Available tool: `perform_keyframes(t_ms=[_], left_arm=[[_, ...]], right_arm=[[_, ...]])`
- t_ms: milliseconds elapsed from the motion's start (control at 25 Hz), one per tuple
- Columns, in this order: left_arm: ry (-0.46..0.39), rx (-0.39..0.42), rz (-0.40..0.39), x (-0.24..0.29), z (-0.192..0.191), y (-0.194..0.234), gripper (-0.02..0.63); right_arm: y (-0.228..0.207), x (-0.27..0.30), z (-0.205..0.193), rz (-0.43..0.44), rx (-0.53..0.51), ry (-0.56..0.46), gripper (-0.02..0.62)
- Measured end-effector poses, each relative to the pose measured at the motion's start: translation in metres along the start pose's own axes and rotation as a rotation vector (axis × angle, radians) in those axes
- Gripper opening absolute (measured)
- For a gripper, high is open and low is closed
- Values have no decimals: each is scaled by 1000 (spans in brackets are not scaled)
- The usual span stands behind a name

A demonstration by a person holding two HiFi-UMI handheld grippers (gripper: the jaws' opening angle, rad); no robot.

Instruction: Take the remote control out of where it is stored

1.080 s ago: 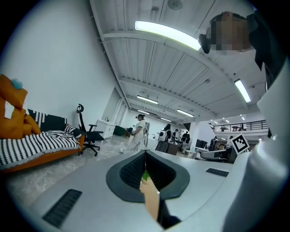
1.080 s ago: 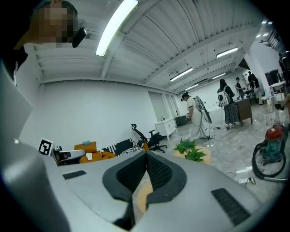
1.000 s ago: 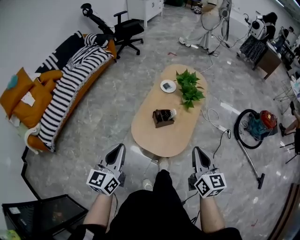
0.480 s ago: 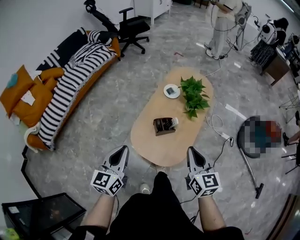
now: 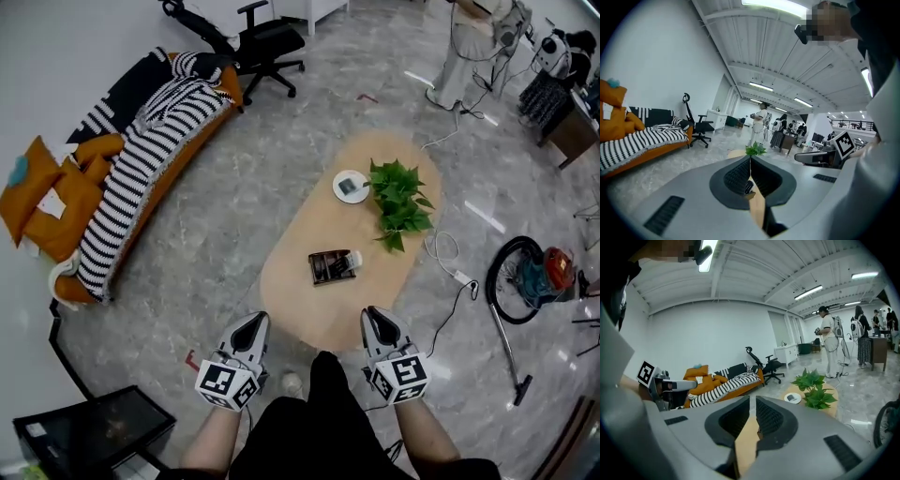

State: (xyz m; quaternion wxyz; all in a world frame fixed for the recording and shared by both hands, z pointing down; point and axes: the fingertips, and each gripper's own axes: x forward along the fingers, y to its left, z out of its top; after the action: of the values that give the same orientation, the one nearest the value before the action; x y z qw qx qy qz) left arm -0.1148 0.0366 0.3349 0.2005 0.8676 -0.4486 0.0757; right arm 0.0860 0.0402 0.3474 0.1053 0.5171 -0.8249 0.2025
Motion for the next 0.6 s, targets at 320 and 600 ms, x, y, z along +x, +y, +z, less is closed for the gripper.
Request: perform_keyframes(t_ms=[320,600], left_arm=[[60,-13,44,33,-19,12,8],[86,-23,119,27,-36,34,8]], right_arm=[[-13,62,-39,47,-17,148,117],[-11,131,-70,79,-32,247,137]])
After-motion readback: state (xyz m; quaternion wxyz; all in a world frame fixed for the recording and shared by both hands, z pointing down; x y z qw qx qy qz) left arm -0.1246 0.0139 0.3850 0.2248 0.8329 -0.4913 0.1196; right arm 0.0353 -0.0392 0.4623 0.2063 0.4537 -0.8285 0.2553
